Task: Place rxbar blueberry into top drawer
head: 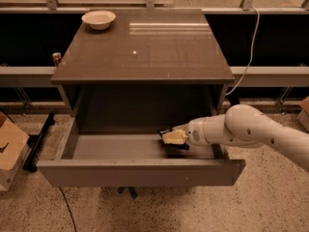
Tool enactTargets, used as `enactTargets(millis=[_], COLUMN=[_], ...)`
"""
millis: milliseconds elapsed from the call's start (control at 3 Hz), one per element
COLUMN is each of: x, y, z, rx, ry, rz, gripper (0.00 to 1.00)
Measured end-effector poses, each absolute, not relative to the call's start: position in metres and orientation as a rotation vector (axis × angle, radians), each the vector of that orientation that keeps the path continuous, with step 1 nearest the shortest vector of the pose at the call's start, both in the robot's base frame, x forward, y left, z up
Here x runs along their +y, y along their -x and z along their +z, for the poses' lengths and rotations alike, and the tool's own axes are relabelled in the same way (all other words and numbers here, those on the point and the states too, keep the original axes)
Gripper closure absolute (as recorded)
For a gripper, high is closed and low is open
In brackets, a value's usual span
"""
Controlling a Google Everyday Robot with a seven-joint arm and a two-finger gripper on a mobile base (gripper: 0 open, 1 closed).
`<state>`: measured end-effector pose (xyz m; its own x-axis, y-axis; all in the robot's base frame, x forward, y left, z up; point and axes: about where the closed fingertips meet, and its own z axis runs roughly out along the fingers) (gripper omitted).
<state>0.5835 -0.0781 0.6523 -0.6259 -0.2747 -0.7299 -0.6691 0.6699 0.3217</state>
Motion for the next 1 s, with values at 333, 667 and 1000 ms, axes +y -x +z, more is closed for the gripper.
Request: enactTargets(millis=[333,667,1000], x=[-0.0762,-0.0746,-0.0746], y=[-0.5832,-0.5829,-0.5829], z=[0.6516,0.6511,0.6511], rx=[2.225,2.225,2.225], ry=[0.727,0.73,0.73], rz=[0.779,0.782,0.782], gripper=[0.13,0.0,0.0])
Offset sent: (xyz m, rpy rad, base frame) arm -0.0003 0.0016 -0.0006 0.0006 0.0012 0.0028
